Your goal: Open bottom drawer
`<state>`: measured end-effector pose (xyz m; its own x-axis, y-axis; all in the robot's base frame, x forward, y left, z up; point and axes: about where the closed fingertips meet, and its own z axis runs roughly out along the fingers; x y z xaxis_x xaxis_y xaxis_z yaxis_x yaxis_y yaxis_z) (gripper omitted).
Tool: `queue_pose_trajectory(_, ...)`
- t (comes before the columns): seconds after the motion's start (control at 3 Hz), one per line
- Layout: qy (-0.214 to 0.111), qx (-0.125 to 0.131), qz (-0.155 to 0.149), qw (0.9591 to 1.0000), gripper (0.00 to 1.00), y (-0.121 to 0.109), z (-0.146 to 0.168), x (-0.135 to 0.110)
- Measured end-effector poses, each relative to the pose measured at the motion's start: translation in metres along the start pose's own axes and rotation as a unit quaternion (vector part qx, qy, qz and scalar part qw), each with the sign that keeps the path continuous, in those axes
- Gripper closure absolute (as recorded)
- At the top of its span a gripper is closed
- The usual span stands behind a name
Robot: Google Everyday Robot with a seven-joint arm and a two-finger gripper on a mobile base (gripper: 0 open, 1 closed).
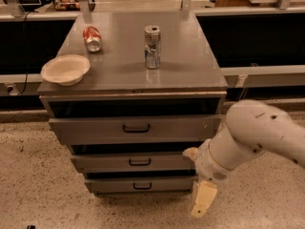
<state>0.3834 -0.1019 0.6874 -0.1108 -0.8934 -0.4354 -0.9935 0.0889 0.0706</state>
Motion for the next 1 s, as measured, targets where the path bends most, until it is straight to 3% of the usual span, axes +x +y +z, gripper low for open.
queue_pose_trajectory(0.33,-0.048,-0.016,-0.048,0.9976,0.00,0.008,0.083,0.030)
queue_pose_trajectory(0.67,-0.073,-0.001,-0.059,0.9956,0.00,-0.005,0.106,0.034)
queue_pose_trajectory(1.0,-0.029,0.006,-0.044,0.9986,0.00,-0.009,0.110,0.039)
